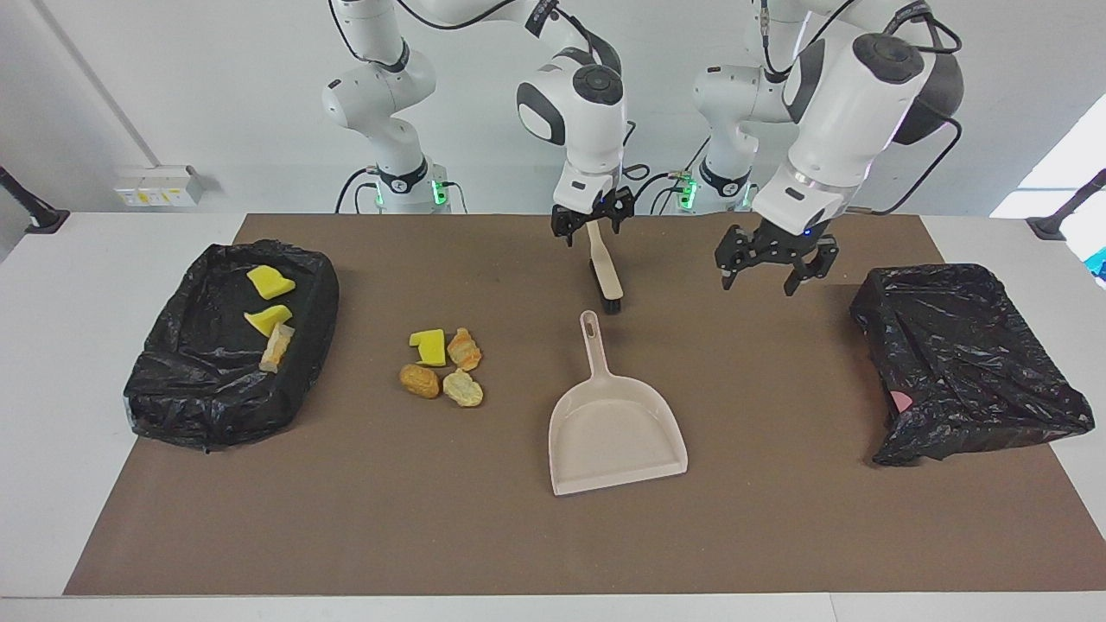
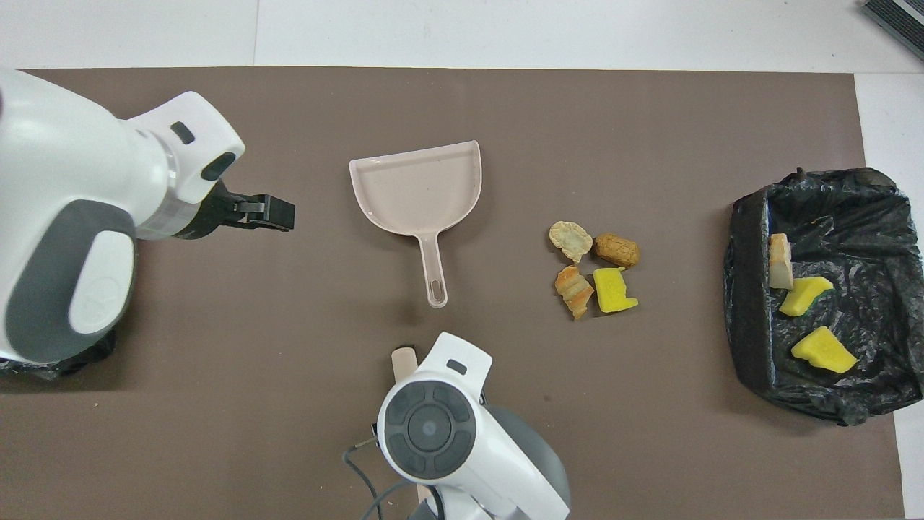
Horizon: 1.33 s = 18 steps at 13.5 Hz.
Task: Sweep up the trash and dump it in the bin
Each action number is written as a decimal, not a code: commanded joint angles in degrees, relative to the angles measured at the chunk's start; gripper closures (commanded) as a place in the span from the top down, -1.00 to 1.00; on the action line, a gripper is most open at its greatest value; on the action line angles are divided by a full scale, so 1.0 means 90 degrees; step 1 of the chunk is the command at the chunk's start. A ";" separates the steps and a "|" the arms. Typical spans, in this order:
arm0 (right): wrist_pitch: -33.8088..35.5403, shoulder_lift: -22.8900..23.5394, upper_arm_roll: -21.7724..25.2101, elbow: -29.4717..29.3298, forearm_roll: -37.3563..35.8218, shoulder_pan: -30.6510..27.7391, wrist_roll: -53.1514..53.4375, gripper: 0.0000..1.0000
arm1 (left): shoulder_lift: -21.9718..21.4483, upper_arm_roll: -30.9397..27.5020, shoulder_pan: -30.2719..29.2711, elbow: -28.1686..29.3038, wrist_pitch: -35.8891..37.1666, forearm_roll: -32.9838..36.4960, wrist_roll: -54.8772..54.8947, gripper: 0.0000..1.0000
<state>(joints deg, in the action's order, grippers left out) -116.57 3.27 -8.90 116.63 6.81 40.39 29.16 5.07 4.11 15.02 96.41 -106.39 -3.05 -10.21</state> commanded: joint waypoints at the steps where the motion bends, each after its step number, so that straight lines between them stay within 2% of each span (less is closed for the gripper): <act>1: -0.0687 -0.0520 0.0013 0.1189 0.0394 0.0509 0.0157 1.00 | 0.0646 -0.0076 0.0605 -0.0282 -0.0307 0.0464 -0.0611 1.00; 4: -0.1129 -0.0491 0.0023 0.1524 0.0541 0.0688 0.0285 1.00 | 0.1466 -0.0085 0.1132 -0.0731 -0.0405 0.0572 -0.1100 1.00; 7: -0.1607 -0.0316 0.0013 0.1787 0.0727 0.0843 0.0266 1.00 | 0.1838 -0.0085 0.1484 -0.0732 -0.0825 0.0651 -0.1774 1.00; 9: -0.1647 -0.0276 0.0023 0.1778 0.0727 0.0854 0.0159 1.00 | 0.1946 -0.0076 0.1680 -0.0693 -0.1000 0.0651 -0.2038 1.00; 10: -0.1647 -0.0266 0.0013 0.1778 0.0727 0.0854 0.0110 0.74 | 0.1957 -0.0076 0.1720 -0.0674 -0.1165 0.0651 -0.2204 1.00; 12: -0.1647 -0.0257 0.0023 0.1778 0.0727 0.0854 -0.0104 -0.52 | 0.2160 -0.0076 0.1817 -0.0644 -0.1517 0.0661 -0.2691 1.00; 13: -0.1657 -0.0247 0.0023 0.1749 0.0727 0.0854 -0.0086 -0.78 | 0.2365 -0.0076 0.1992 -0.0654 -0.1567 0.0632 -0.2752 1.00; 14: -0.1638 -0.0198 0.0023 0.1710 0.0708 0.0854 -0.0066 -1.00 | 0.2463 -0.0085 0.2022 -0.0654 -0.1577 0.0631 -0.2772 1.00; 17: -0.1501 -0.0140 0.0032 0.1631 0.0621 0.0756 -0.0056 -1.00 | 0.2455 -0.0076 0.2003 -0.0635 -0.1470 0.0632 -0.2820 0.99; 18: -0.1317 -0.0130 0.0042 0.1554 0.0581 0.0746 -0.0056 -1.00 | 0.2455 -0.0085 0.2003 -0.0634 -0.1450 0.0602 -0.2946 0.66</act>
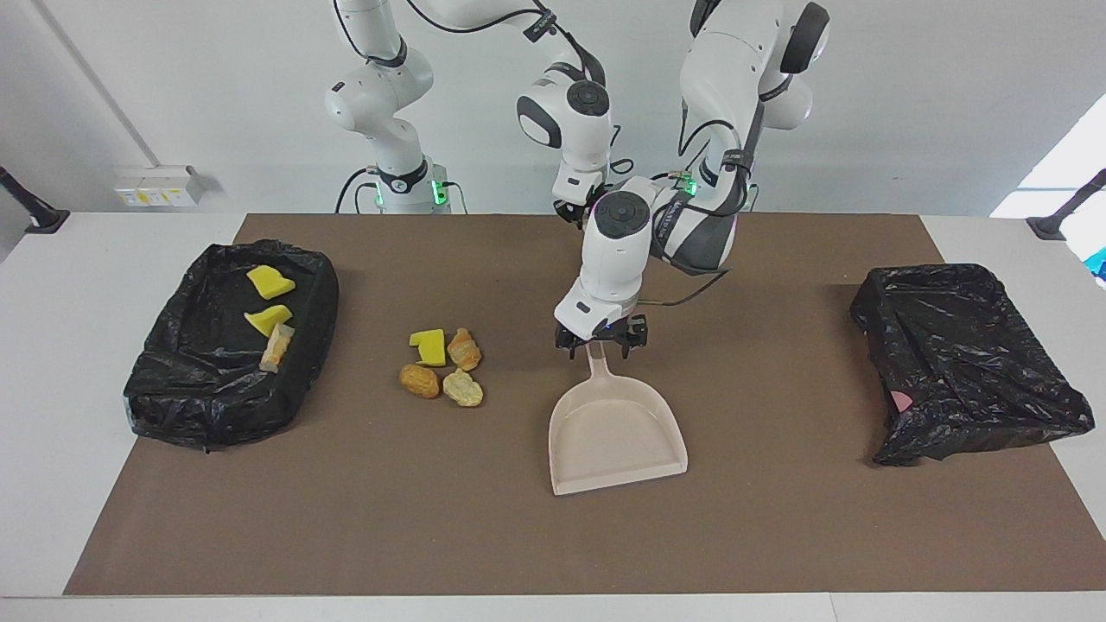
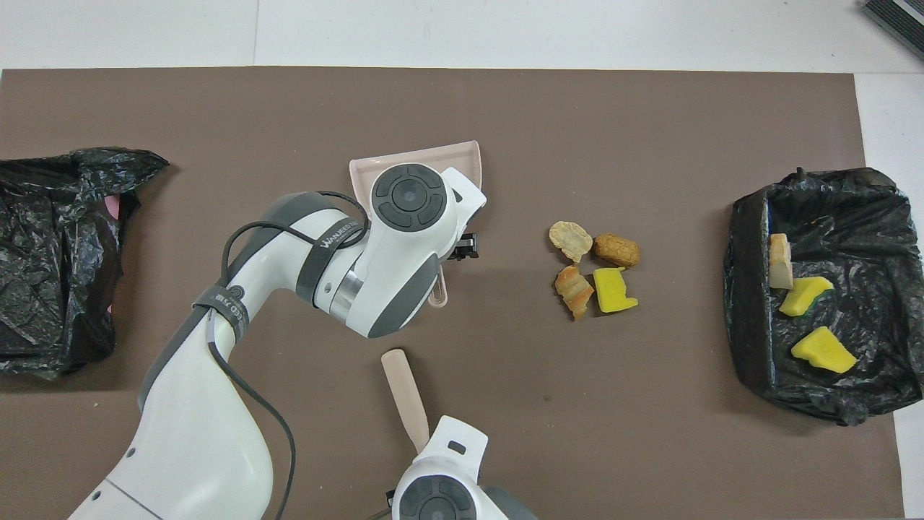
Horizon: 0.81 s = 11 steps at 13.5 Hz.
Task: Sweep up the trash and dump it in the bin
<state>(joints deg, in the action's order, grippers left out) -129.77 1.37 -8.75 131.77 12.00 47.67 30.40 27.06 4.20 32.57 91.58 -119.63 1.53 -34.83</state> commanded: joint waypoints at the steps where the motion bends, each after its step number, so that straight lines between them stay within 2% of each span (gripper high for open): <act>1: 0.0441 0.0131 0.0044 -0.0284 -0.0102 -0.0082 -0.0204 -1.00 | 0.0001 -0.0086 0.0053 -0.0098 0.0040 0.0084 -0.0386 0.20; 2: 0.0647 0.0131 0.0054 -0.0353 -0.0190 -0.0188 -0.0195 -1.00 | 0.0001 -0.0086 0.0053 -0.0069 0.0059 0.0103 -0.0388 -0.83; 3: 0.0755 0.0044 0.0044 -0.0354 -0.0191 -0.0363 -0.0185 -1.00 | 0.0001 -0.0086 0.0063 0.0038 -0.0056 0.0152 -0.0359 -1.00; 5: 0.1368 -0.0325 0.0093 -0.0344 -0.0462 -0.0491 -0.0165 -1.00 | -0.0009 -0.0095 0.0044 -0.0010 0.0001 0.0143 -0.0339 -1.00; 9: 0.2940 -0.1477 0.0054 -0.0325 -0.0650 -0.1807 -0.0875 -1.00 | -0.0193 -0.0154 -0.0044 -0.0068 0.0176 0.0162 -0.0261 -1.00; 11: 0.3333 -0.1684 0.0083 -0.0393 -0.0863 -0.2316 -0.1122 -1.00 | -0.0398 -0.0222 -0.0161 -0.0088 0.0254 0.0172 -0.0067 -1.00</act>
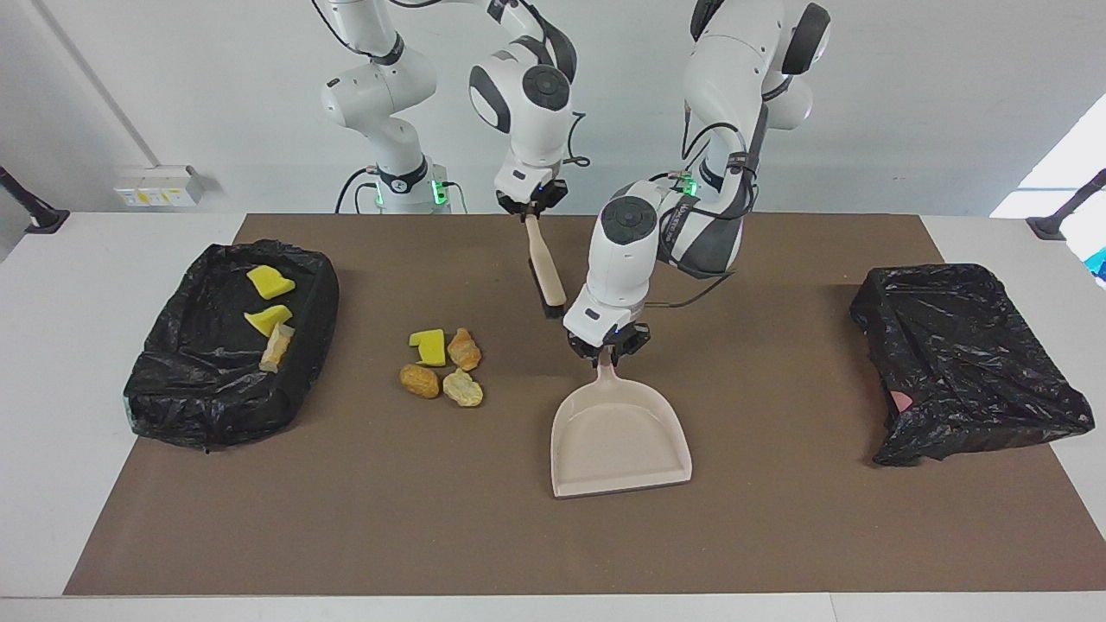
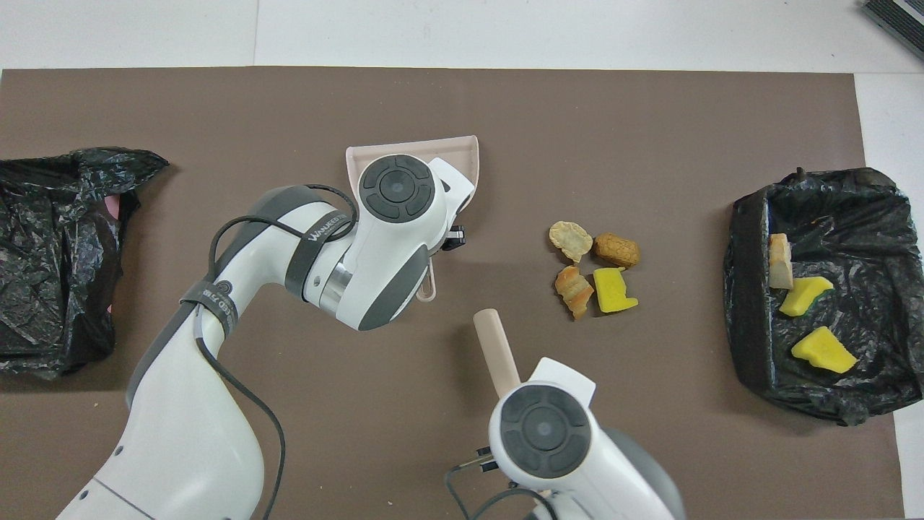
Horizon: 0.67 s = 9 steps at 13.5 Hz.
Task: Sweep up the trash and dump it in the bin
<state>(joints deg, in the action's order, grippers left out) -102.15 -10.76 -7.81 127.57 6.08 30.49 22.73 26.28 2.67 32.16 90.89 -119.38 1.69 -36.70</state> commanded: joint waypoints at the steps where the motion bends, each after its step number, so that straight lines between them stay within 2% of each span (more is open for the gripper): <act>1: 0.0334 -0.0347 -0.0021 -0.0023 -0.0448 -0.0805 -0.0289 -1.00 | -0.0458 -0.0053 -0.0194 -0.0012 0.0334 0.0135 0.0248 -1.00; 3: 0.0335 -0.0095 -0.0060 -0.0306 -0.0800 -0.1665 -0.0677 -1.00 | -0.0693 -0.0053 -0.0253 -0.0002 0.0840 0.0135 0.0783 -1.00; 6: 0.0053 0.0199 -0.0050 -0.0386 -0.1464 -0.2652 -0.1946 -1.00 | -0.0889 -0.0053 -0.0243 0.0076 0.1466 0.0144 0.2158 -1.00; 9: -0.0260 0.0949 -0.0060 -0.0882 -0.2314 -0.2948 -0.2076 -1.00 | -0.1064 -0.0082 -0.0243 0.0309 0.1819 0.0222 0.3838 -1.00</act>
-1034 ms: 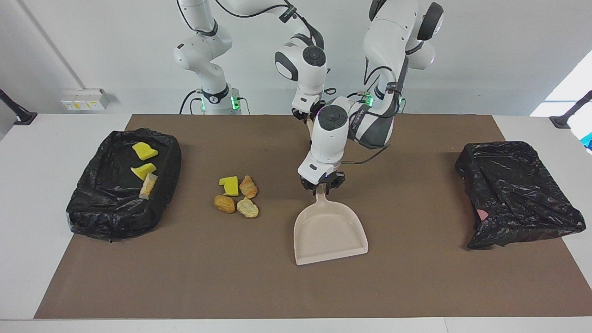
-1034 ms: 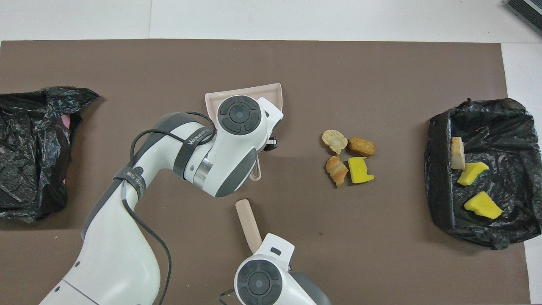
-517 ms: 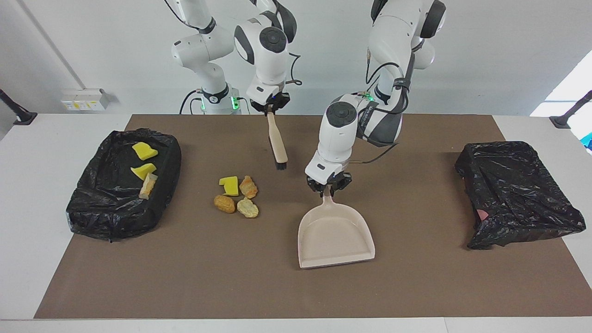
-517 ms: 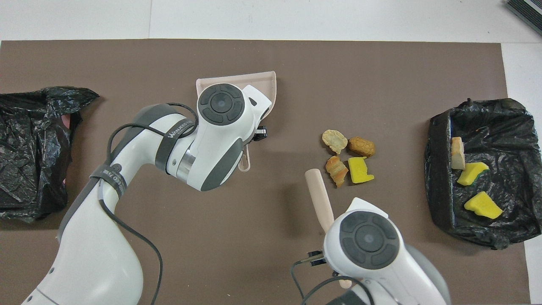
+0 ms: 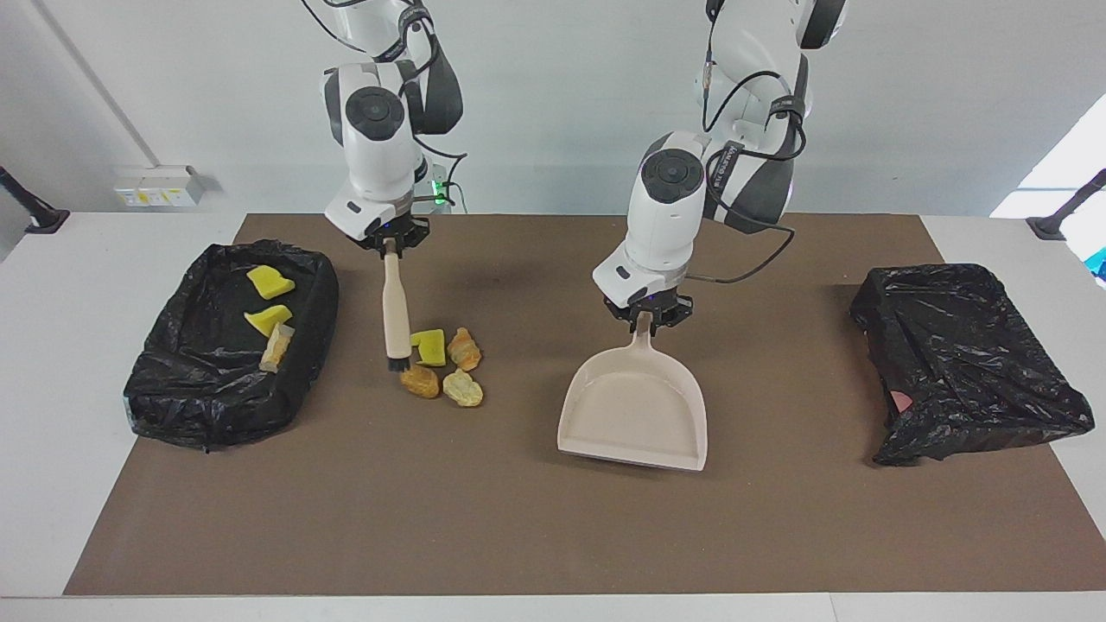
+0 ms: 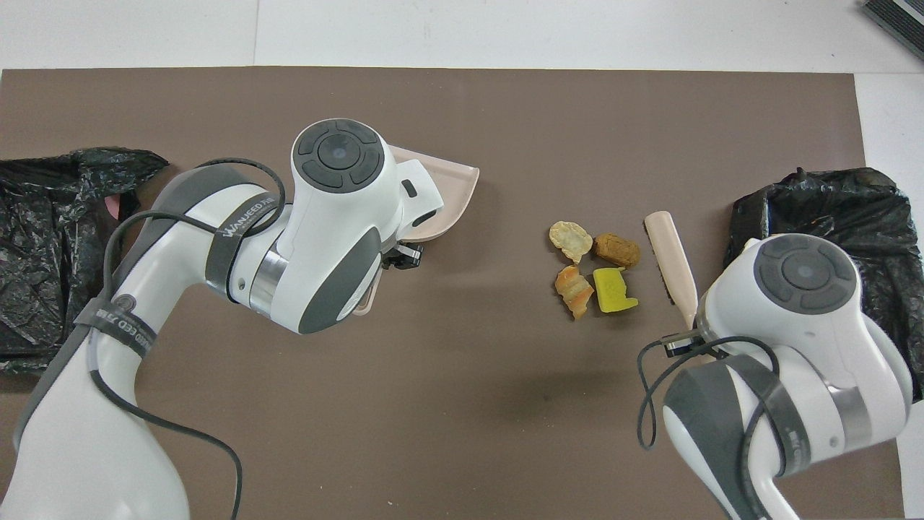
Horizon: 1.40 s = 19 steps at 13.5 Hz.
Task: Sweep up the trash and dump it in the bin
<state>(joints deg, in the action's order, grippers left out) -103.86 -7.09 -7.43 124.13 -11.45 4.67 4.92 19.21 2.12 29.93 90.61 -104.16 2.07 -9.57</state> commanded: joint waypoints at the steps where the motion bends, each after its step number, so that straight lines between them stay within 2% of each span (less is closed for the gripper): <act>1: -0.0100 0.0901 -0.0092 -0.0781 -0.0484 -0.0138 -0.0204 -1.00 | -0.0405 -0.0021 0.0004 0.0575 0.0118 0.0239 0.1341 -1.00; 2: -0.0178 0.1252 -0.0082 -0.0968 -0.0544 -0.0235 -0.0253 -1.00 | -0.0542 -0.0021 0.0004 0.0819 0.0118 0.0346 0.2013 -1.00; 4: -0.0354 0.1470 -0.0102 -0.0960 -0.0777 -0.0256 -0.0408 -1.00 | -0.0767 -0.0011 0.0004 0.1288 -0.0076 0.0620 0.3479 -1.00; 7: -0.0413 0.1510 -0.0111 -0.0833 -0.0565 -0.0265 -0.0507 -1.00 | -0.1059 -0.0001 0.0121 0.1844 -0.0427 0.0756 0.4447 -1.00; 9: -0.0559 0.1568 -0.0111 -0.0716 -0.0019 -0.0217 -0.0527 -1.00 | -0.1401 0.0038 0.0228 0.2672 -0.1254 0.0757 0.4919 -1.00; 10: -0.0550 0.1588 -0.0121 -0.0648 0.0148 -0.0207 -0.0604 -1.00 | -0.1470 0.0028 0.0500 0.2918 -0.1452 0.0757 0.4920 -1.00; 12: -0.0608 0.1685 -0.0121 -0.0647 0.1004 -0.0168 -0.0644 -1.00 | -0.1461 0.0038 0.0580 0.2931 -0.1493 0.0757 0.4930 -1.00; 15: -0.0725 0.1880 -0.0121 -0.0696 0.1417 0.0250 -0.0644 -1.00 | -0.1490 0.0038 0.0756 0.2940 -0.1406 0.0757 0.4949 -1.00; 19: -0.1057 0.2008 -0.0131 -0.0832 0.2677 0.0730 -0.0693 -1.00 | -0.1451 0.0038 0.0932 0.2989 -0.1434 0.0757 0.4901 -1.00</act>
<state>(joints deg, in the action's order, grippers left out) -112.60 10.05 -8.44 117.63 8.28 10.66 1.17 7.92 3.24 36.92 115.22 -116.06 7.79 34.29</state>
